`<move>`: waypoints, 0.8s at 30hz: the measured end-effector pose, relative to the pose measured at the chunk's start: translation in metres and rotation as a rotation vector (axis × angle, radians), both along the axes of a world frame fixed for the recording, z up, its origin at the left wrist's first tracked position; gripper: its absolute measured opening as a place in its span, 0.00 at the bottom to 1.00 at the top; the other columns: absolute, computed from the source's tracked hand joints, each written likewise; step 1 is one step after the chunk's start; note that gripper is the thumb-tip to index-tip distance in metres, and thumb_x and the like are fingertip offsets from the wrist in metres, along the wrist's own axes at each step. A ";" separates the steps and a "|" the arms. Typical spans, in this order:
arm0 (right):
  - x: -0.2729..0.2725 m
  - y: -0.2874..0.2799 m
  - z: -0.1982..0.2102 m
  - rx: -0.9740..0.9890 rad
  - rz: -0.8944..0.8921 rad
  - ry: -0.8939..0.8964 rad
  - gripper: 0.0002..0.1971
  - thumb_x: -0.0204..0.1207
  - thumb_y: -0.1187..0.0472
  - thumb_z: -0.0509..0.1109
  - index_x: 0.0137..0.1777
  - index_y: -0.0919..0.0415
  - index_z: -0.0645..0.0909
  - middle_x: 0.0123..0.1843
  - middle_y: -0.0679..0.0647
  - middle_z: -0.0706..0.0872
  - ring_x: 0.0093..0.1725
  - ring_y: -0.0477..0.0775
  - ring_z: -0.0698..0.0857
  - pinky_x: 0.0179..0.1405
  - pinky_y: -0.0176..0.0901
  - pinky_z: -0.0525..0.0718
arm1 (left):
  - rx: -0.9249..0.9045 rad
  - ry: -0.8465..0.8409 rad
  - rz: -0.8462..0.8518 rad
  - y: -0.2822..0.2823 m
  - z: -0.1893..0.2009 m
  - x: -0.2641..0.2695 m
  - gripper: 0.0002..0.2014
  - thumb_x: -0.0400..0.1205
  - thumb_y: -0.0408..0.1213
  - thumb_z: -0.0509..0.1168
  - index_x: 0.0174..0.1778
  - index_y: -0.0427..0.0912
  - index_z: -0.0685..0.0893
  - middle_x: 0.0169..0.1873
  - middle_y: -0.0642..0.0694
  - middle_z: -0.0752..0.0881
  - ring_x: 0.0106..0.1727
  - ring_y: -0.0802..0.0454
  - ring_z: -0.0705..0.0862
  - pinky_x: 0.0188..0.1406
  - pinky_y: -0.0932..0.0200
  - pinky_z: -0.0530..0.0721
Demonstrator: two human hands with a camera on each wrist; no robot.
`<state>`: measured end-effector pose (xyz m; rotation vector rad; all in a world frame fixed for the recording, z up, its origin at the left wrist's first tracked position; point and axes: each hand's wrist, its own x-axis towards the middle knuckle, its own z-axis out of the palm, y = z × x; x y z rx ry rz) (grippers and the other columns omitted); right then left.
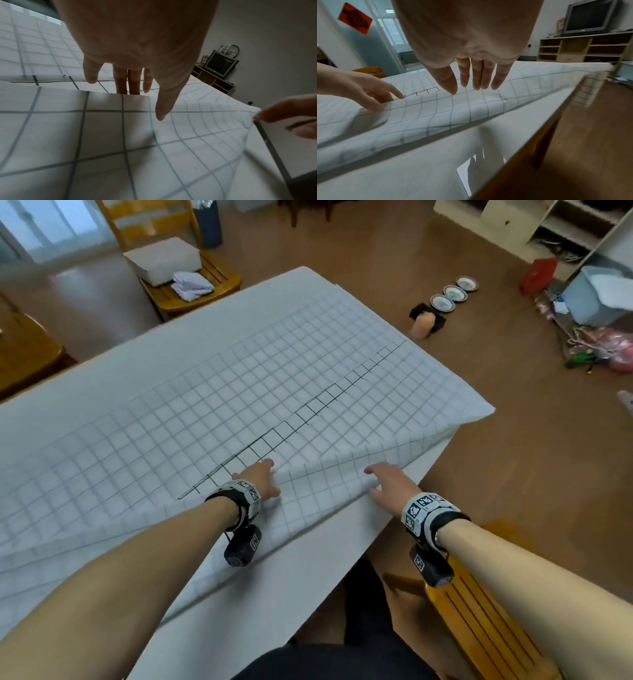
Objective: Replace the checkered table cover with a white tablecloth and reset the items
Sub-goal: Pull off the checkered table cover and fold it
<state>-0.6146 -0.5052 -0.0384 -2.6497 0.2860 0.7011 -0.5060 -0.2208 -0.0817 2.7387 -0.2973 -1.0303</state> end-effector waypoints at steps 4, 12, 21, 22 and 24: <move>0.068 -0.029 -0.020 -0.022 0.216 -0.065 0.36 0.75 0.62 0.67 0.84 0.56 0.62 0.84 0.54 0.64 0.83 0.55 0.61 0.80 0.53 0.67 | 0.023 -0.013 0.051 0.000 0.001 0.010 0.14 0.81 0.46 0.67 0.59 0.44 0.84 0.56 0.44 0.85 0.57 0.45 0.83 0.48 0.54 0.77; 0.161 -0.063 -0.020 -0.045 0.540 -0.071 0.09 0.78 0.50 0.71 0.55 0.50 0.84 0.56 0.50 0.88 0.54 0.53 0.84 0.55 0.50 0.83 | 0.051 -0.171 0.255 0.005 0.064 0.009 0.10 0.83 0.48 0.64 0.50 0.45 0.83 0.45 0.49 0.82 0.46 0.49 0.80 0.38 0.56 0.73; 0.230 -0.067 0.022 0.046 0.589 -0.198 0.10 0.83 0.49 0.65 0.40 0.48 0.75 0.36 0.43 0.81 0.40 0.52 0.81 0.36 0.47 0.76 | 0.016 -0.450 0.342 0.020 0.124 0.045 0.11 0.84 0.49 0.64 0.42 0.46 0.79 0.40 0.52 0.82 0.45 0.47 0.81 0.39 0.53 0.77; 0.235 -0.067 0.029 0.026 0.587 -0.210 0.09 0.83 0.49 0.65 0.41 0.48 0.76 0.36 0.43 0.81 0.40 0.52 0.81 0.36 0.47 0.77 | 0.004 -0.496 0.334 0.022 0.129 0.052 0.11 0.84 0.49 0.64 0.43 0.45 0.80 0.41 0.51 0.83 0.45 0.47 0.81 0.40 0.53 0.79; 0.245 -0.067 0.044 -0.033 0.579 -0.241 0.08 0.83 0.50 0.65 0.43 0.49 0.77 0.37 0.45 0.82 0.40 0.53 0.81 0.36 0.48 0.78 | -0.025 -0.592 0.311 0.029 0.138 0.068 0.11 0.84 0.48 0.64 0.44 0.44 0.81 0.43 0.50 0.85 0.45 0.46 0.83 0.40 0.52 0.80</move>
